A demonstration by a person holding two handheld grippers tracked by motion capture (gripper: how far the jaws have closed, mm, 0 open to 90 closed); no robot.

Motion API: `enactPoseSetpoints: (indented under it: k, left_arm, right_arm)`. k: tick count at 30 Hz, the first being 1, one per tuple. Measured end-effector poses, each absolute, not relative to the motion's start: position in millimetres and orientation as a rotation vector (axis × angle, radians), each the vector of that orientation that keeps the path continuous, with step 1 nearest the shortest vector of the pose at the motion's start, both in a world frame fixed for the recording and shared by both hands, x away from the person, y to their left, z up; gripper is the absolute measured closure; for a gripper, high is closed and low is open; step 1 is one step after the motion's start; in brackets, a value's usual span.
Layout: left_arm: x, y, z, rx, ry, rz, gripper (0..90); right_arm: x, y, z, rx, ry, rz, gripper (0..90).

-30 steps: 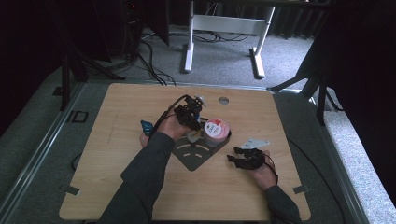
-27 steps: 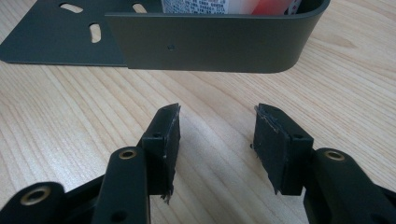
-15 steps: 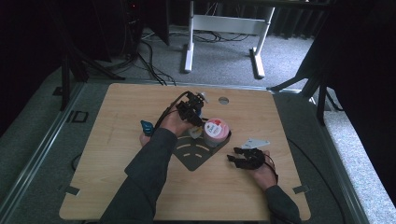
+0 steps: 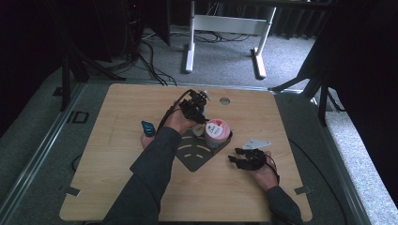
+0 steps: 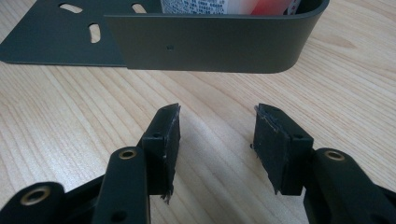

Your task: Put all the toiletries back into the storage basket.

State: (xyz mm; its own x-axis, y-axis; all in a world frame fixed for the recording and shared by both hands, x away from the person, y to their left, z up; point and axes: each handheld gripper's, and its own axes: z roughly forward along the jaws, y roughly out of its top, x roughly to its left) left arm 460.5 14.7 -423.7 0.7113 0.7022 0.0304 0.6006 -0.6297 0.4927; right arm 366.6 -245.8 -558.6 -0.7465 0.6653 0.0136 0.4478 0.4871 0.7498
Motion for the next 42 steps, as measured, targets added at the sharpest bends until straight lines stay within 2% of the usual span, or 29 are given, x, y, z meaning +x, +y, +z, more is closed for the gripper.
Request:
enactPoseSetpoints:
  k: [24,42]
  left_arm:
    - [477.5,9.0,-445.2,2.459,1.029,0.297,54.9]
    - [485.3,1.9,-445.8,2.452,1.026,0.289,54.5]
  right_arm:
    - [366.8,-245.9,-558.6,0.945,2.458,1.115,50.7]
    - [366.7,-245.9,-558.5,0.947,2.459,1.116,50.7]
